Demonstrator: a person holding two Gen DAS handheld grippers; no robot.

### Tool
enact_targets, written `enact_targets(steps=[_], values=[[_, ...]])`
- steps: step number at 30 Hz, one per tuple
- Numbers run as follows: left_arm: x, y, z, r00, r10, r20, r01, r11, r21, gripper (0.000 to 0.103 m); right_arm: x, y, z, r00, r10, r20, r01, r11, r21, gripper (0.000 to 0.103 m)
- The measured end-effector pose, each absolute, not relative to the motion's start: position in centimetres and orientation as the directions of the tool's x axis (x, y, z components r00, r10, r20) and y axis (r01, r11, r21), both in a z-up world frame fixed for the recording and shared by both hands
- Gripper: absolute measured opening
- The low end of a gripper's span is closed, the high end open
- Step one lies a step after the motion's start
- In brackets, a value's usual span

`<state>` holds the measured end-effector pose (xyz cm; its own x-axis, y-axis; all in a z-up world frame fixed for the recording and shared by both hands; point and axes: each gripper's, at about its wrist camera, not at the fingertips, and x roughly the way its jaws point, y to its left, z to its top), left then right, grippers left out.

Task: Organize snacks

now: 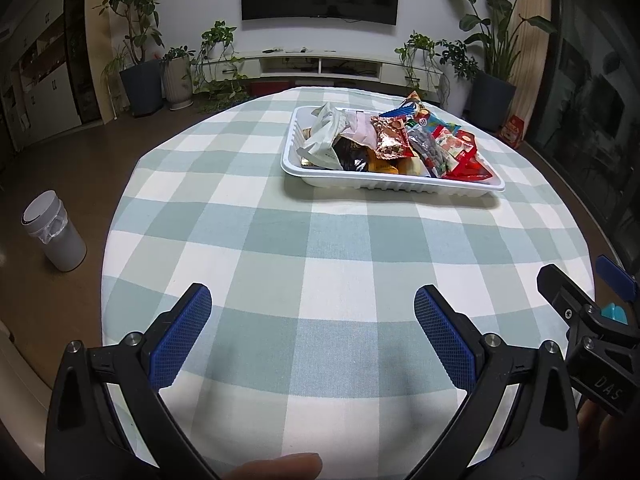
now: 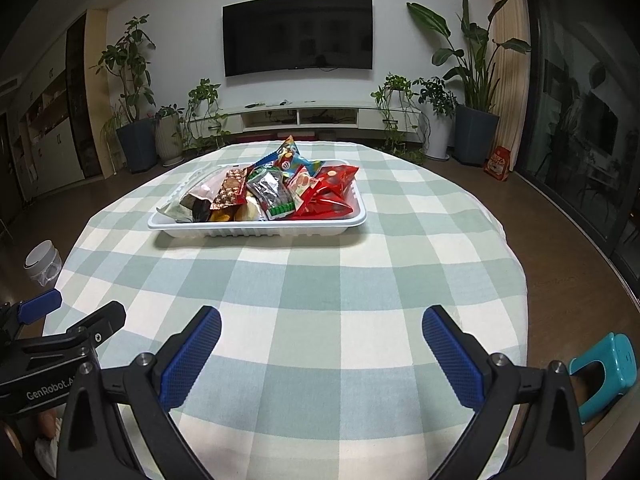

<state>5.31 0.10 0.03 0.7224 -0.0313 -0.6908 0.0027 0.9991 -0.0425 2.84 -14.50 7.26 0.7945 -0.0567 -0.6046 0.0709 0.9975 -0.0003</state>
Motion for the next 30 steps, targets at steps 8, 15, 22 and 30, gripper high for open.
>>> enact_targets(steps=[8, 15, 22, 30], values=[[5.29, 0.08, 0.02, 0.723, -0.029, -0.69, 0.001, 0.999, -0.041, 0.103, 2.79, -14.45, 7.23, 0.794, -0.058, -0.605, 0.072, 0.997, -0.001, 0.103], [5.24, 0.08, 0.0, 0.724, -0.028, -0.69, 0.003, 0.999, -0.038, 0.103, 2.8, -14.44, 7.31, 0.794, -0.057, -0.605, 0.071, 0.997, -0.001, 0.103], [5.24, 0.07, -0.01, 0.723, -0.029, -0.69, 0.004, 0.999, -0.038, 0.103, 2.78, -14.4, 7.32, 0.792, -0.057, -0.607, 0.07, 0.998, -0.002, 0.103], [5.23, 0.07, -0.01, 0.723, -0.029, -0.69, 0.003, 0.999, -0.038, 0.103, 2.77, -14.39, 7.42, 0.793, -0.057, -0.607, 0.071, 0.998, -0.002, 0.103]])
